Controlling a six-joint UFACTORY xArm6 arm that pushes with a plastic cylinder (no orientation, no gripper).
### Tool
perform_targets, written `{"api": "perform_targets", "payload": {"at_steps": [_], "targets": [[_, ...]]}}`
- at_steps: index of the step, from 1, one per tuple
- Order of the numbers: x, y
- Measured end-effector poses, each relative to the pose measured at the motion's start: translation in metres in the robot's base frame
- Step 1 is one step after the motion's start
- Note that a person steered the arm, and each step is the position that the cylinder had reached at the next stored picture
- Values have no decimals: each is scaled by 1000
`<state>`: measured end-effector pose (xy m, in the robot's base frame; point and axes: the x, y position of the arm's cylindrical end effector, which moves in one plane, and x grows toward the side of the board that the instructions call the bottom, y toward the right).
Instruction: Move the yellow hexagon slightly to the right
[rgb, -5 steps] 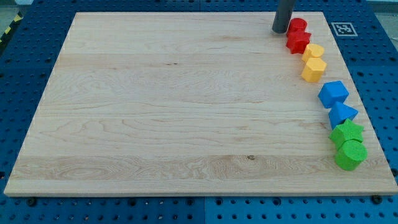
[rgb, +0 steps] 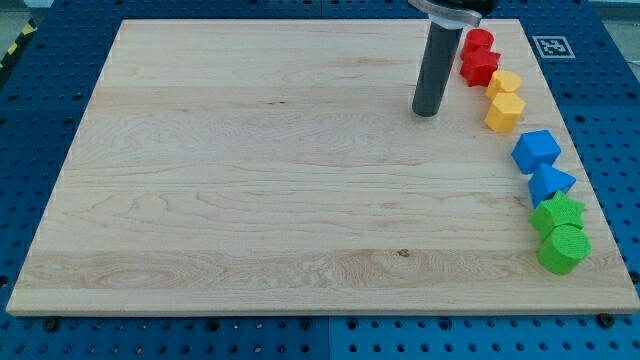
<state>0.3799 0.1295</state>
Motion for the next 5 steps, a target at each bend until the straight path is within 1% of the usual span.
{"api": "perform_targets", "payload": {"at_steps": [1,3,5], "targets": [[8,10],[9,34],[9,41]]}}
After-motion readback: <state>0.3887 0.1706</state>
